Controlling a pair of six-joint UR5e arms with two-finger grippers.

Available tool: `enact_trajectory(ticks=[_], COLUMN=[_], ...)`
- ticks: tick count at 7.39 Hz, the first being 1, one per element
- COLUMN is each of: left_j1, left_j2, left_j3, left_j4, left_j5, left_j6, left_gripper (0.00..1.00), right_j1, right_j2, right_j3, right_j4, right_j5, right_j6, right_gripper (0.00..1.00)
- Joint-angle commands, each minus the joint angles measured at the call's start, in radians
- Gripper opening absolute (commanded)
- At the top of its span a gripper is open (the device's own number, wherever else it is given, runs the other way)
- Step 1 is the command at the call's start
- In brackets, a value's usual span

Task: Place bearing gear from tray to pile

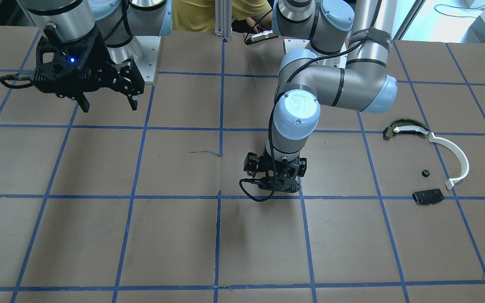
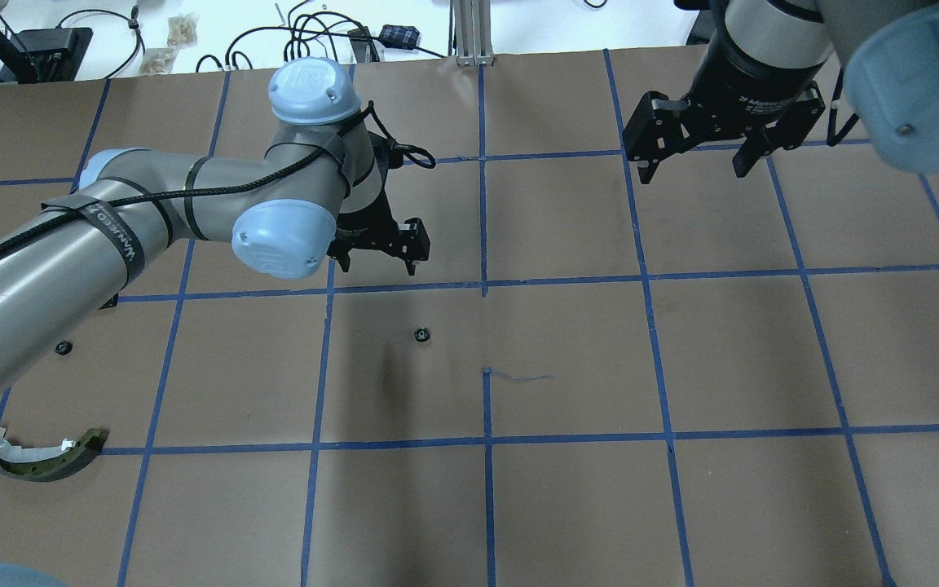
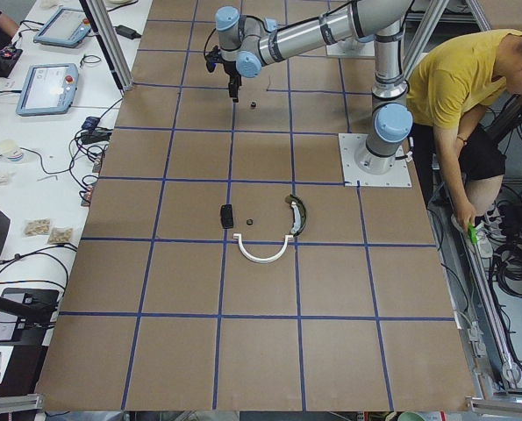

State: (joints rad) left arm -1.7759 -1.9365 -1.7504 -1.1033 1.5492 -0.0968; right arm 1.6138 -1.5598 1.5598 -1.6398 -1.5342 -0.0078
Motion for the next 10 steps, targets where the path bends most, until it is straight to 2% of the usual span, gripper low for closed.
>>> enact_trajectory(ticks=[1, 4, 7, 8, 10], left_j1=[-0.046, -0.053, -0.053, -0.053, -0.053], left_j2=[-0.045, -0.107, -0.118, -0.116, -0.118], left_j3=[-0.027, -0.040, -0.050, -0.050, -0.050], left_j4=[0.016, 0.022, 0.016, 0.017, 0.014], left_j5=[-0.037, -0.037, -0.028, -0.031, -0.031], left_j6=[-0.021, -0.026, -0.031, -0.028, -0.031], left_gripper=[1.00, 0.99, 0.99, 0.79, 0.63], right_j1=[-0.008, -0.025, -0.028, -0.028, -0.026], right_j2=[0.043, 0.040, 0.040, 0.040, 0.038], right_j3=[-0.039, -0.040, -0.040, -0.040, -0.038], right_j4=[-0.012, 0.005, 0.005, 0.003, 0.006], right_j5=[-0.016, -0.012, -0.015, -0.012, -0.009], right_j6=[-0.029, -0.063, -0.063, -0.063, -0.063], right_gripper=[1.00, 1.00, 1.00, 1.00, 1.00])
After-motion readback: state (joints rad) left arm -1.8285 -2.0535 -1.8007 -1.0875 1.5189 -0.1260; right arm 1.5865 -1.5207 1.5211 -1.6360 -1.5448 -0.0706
